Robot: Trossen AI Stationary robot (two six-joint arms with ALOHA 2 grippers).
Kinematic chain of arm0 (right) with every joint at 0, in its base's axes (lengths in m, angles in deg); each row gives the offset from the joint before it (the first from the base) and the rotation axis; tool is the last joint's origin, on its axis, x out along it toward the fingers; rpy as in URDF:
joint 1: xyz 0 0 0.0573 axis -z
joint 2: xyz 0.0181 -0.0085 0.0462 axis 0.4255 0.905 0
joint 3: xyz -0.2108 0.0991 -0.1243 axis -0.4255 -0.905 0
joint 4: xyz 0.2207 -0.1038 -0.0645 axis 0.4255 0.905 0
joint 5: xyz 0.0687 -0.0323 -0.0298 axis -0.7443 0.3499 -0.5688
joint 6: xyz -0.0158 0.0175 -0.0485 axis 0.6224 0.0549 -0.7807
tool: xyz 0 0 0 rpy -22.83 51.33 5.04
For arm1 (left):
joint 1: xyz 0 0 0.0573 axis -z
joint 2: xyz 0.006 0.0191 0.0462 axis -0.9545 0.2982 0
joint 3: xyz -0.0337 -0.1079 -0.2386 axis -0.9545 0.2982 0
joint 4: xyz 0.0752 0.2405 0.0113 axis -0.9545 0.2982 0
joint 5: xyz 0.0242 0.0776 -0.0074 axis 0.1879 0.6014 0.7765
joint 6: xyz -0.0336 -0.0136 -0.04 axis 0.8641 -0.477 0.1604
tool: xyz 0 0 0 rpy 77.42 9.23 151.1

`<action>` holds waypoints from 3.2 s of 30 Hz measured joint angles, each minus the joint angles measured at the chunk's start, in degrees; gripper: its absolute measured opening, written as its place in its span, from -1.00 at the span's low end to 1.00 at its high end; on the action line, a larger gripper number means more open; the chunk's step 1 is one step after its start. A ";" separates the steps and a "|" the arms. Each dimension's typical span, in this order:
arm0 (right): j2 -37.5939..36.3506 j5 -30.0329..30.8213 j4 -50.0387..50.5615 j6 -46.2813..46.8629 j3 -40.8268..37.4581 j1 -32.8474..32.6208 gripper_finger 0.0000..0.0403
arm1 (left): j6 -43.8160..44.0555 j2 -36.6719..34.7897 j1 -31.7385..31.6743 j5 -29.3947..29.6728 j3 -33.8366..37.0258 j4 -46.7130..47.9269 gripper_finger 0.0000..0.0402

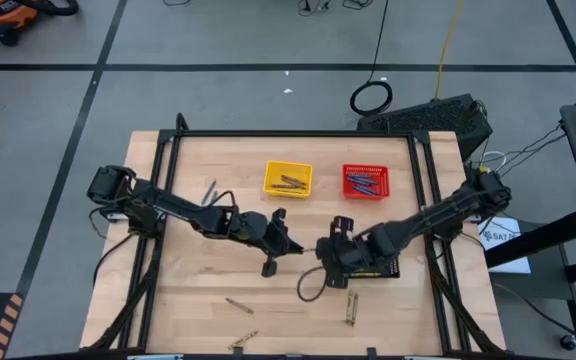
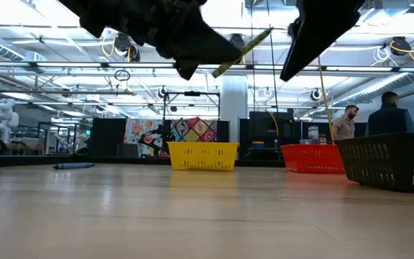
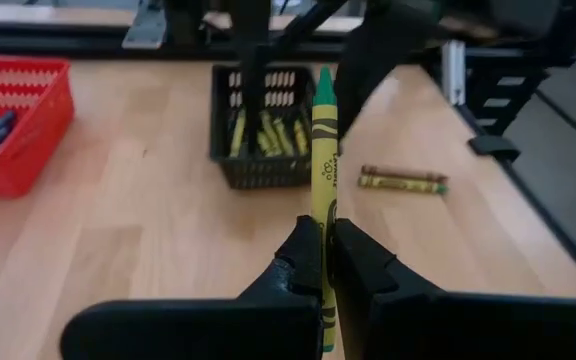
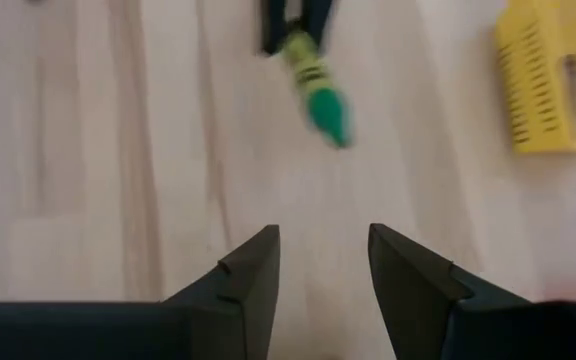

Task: Sort crayons
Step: Put the green crayon into the black bin

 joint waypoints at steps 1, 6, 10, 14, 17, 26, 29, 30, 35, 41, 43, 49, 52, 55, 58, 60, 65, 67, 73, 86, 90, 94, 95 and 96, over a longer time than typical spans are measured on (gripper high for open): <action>0.00 2.22 -0.09 0.94 0.00 -0.89 -0.30 | 0.00 0.00 0.33 -0.03 0.00 -0.52 -1.00; 0.00 13.12 -3.05 1.53 0.00 -5.20 -0.30 | -0.11 0.00 1.27 -0.22 0.00 -3.08 -1.00; 0.00 16.62 -7.33 1.50 0.00 -7.27 -0.30 | -0.13 0.00 1.75 -0.20 0.00 -6.16 -1.00; 0.00 18.64 -11.92 1.19 0.00 -8.53 -0.30 | -0.13 -0.04 2.06 -0.20 0.00 -9.92 -1.00; 0.00 21.53 -12.96 2.45 0.00 -9.41 -0.30 | -0.13 -0.07 2.16 -0.20 -0.02 -10.96 -1.00; 0.00 32.03 -11.38 5.37 0.00 -13.16 -0.30 | -2.11 -0.33 2.46 -1.77 -0.03 -12.43 -1.00; 0.00 32.10 -11.82 5.37 0.00 -13.59 -0.30 | -2.61 -0.33 2.42 -1.77 -0.04 -13.01 -1.00; 0.00 32.11 -12.17 5.36 0.00 -13.59 -0.30 | -2.60 -0.33 2.42 -1.77 -0.04 -12.95 -1.00; 0.00 32.16 -16.57 2.20 0.00 -13.59 -0.30 | -2.62 -0.33 2.42 -1.97 -0.04 -12.85 -1.00; 0.00 32.18 -20.38 -2.09 0.00 -13.59 -0.30 | -2.62 -0.33 2.42 -2.80 -0.04 -12.81 -1.00; 0.00 32.18 -20.36 -2.32 0.00 -13.52 -0.30 | -2.64 -0.33 2.42 -2.80 -0.04 -12.83 -1.00; 0.00 33.33 -22.32 -4.51 0.00 -13.52 -0.35 | -2.67 -0.31 2.42 -2.80 -0.04 -12.84 -1.00; 0.00 32.94 -22.72 -5.68 0.00 -13.52 -0.46 | -2.69 -0.31 2.42 -2.80 -0.04 -12.82 -1.00; 0.00 31.87 -22.72 -5.80 0.00 -13.26 -0.64 | -3.02 -0.31 2.46 -2.86 -0.04 -12.60 -1.00; 0.00 31.52 -22.70 -5.80 0.00 -13.17 -0.85 | -3.26 -0.31 2.42 -2.88 -0.04 -12.54 -1.00; 0.00 31.40 -22.80 -5.82 0.00 -13.19 -0.95 | -3.43 -0.31 2.42 -2.88 -0.04 -12.62 -1.00; 0.00 30.71 -22.63 -5.86 0.01 -13.17 -0.94 | -3.03 -0.31 2.40 -2.78 -0.04 -12.69 -0.99; 0.00 30.10 -22.61 -5.84 0.02 -13.17 -0.96 | -2.99 -0.29 2.42 -2.78 -0.04 -12.67 -0.98; 0.00 29.93 -20.96 -4.75 0.02 -13.17 -0.98 | -2.99 -0.26 2.38 -2.67 -0.04 -12.93 -0.95; 0.00 21.87 6.61 22.66 0.02 -13.15 -0.98 | -2.80 -0.27 2.37 -3.91 -0.07 -6.87 -0.94; 0.00 17.42 13.55 28.94 0.02 -13.15 -0.98 | -2.67 -0.28 2.35 -3.91 -0.07 -5.60 -0.94; 0.00 13.05 18.06 32.39 0.02 -13.15 -0.98 | -2.62 -0.27 2.35 -3.91 -0.07 -2.13 -0.94; 0.00 12.05 18.74 32.78 0.02 -13.15 -0.98 | -2.60 -0.28 2.35 -3.91 -0.07 -1.27 -0.94; 0.00 11.06 19.42 33.25 0.02 -13.17 -0.98 | -2.60 -0.28 2.35 -3.91 -0.07 -0.39 -0.94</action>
